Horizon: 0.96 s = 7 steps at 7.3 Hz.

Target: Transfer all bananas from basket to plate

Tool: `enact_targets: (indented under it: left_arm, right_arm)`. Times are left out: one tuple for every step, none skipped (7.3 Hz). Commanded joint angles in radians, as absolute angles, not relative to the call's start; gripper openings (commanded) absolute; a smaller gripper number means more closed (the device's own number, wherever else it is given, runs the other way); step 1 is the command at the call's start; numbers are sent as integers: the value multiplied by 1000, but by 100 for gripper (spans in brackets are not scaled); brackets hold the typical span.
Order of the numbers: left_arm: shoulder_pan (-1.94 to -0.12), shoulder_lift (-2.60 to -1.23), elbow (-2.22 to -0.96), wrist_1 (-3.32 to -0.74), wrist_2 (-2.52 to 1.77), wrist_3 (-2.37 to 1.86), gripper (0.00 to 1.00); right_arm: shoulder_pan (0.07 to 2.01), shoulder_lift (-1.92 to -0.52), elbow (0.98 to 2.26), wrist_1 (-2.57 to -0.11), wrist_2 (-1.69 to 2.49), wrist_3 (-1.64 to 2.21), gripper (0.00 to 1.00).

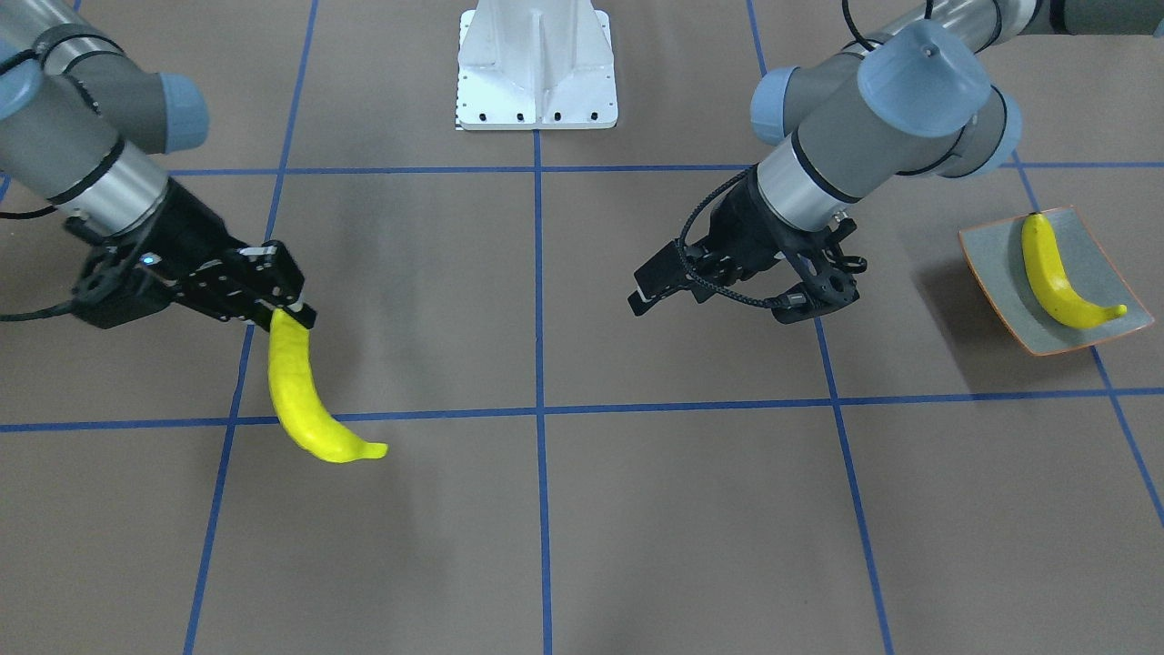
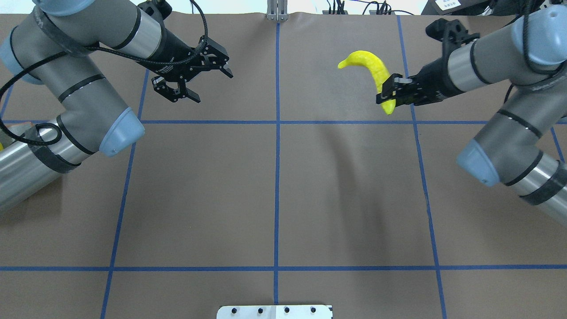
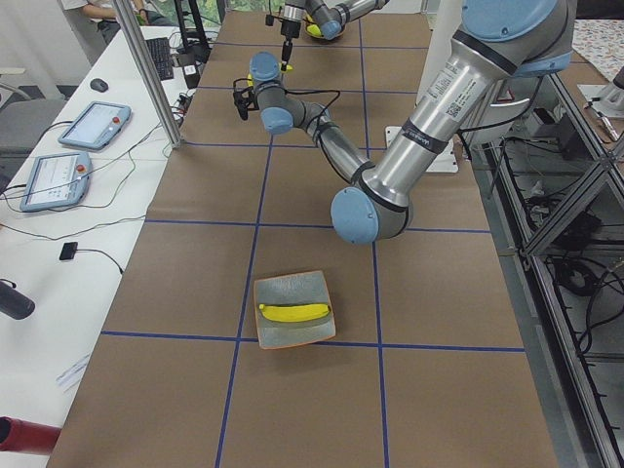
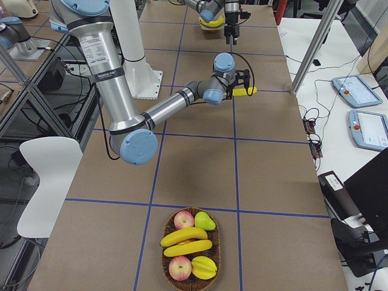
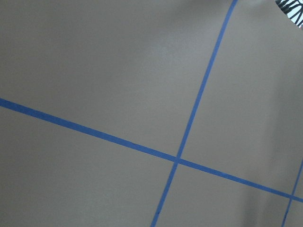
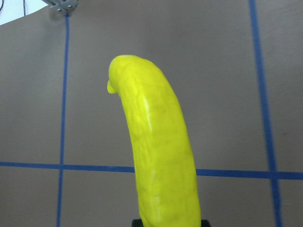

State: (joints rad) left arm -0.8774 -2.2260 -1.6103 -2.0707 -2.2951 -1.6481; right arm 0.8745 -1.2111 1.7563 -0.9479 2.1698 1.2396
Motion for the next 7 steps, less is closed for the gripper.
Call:
enact_targets:
  left_arm:
    - [-852,-2273,-1600,-2080,-2293,-1733,99]
    - [-839,-2308,-1577,-2080,-2293,-1759,99]
    - [-824,-2319,-1571,-2091,-2292,-1800,99]
    - [-819,-2322,-1568,-2118,-2290,-1857,99]
    - [-810,-2324,-1551,-2150,-2286,-1894,99]
    - [-805,-2325,-1533,-2190,-2283,-1940,99]
    - [-798,-2330,-1514,-2207,-2281,-1948,99]
  right_arm:
    - [723,-1149,1793,-943,2024,1380,0]
    - [645,-1137,1807,-948,1929,1387,0]
    - [599,-1108,1810,-951,1875,1432,0]
    - [568,-1098,1816,-953,1832,1437,0]
    - [548,-1098,1827,-953,1807,1440,0]
    - [528,-1098,1836,-953,1778,1442,0]
    - [523,-1082,1854,-992,1761,1440,0]
